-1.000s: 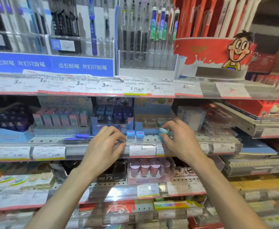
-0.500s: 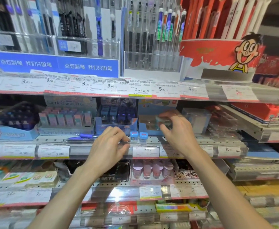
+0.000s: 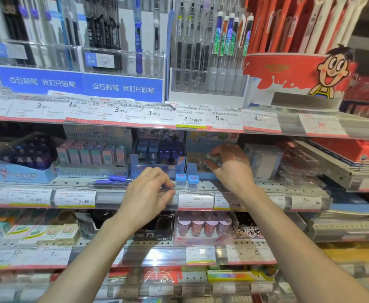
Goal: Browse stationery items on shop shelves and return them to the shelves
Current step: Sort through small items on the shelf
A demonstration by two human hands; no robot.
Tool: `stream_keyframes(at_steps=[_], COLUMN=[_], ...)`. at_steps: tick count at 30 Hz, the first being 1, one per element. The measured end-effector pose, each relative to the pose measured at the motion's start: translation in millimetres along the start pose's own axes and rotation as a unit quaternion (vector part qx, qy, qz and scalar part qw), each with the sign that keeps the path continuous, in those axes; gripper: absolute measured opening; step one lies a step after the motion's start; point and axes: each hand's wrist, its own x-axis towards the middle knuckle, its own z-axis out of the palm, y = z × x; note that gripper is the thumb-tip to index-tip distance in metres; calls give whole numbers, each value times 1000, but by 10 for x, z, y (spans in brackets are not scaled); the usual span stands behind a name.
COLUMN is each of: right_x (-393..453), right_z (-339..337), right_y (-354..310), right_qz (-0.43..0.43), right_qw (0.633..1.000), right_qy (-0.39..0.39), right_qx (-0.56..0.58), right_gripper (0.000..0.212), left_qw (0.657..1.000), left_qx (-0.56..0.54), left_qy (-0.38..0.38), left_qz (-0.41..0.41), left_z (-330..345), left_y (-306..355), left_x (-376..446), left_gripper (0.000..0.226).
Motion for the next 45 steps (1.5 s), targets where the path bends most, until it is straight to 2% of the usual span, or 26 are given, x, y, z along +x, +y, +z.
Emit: stream_keyframes(at_steps=[7, 20, 25, 30, 34, 41, 45], right_x=[-50, -261, -249, -234, -230, -244, -218], right_z=[0, -76, -197, -290, -228, -239, -331], right_y=[51, -50, -83, -271, -310, -348, -409], right_qz=[-26, -9, -5, -65, -67, -48, -37], right_qw=[998, 996, 997, 978, 971, 972, 980], right_qy=[-59, -89, -70, -175, -213, -203, -130], right_qx=[-15, -14, 38, 90, 83, 110, 147], right_gripper=[21, 35, 27, 25, 19, 17, 19], left_qw=[1000, 1000, 999, 998, 999, 999, 999], left_qx=[-7, -3, 17, 38, 48, 30, 1], left_qy=[2, 16, 12, 20, 21, 26, 33], left_qz=[6, 22, 47, 36, 10, -4, -15], left_z=[3, 2, -70, -173, -253, -271, -257], left_y=[-2, 22, -6, -106, -255, -341, -374], left_x=[-5, -44, -46, -73, -126, -140, -138], left_gripper=[12, 11, 12, 15, 16, 17, 18])
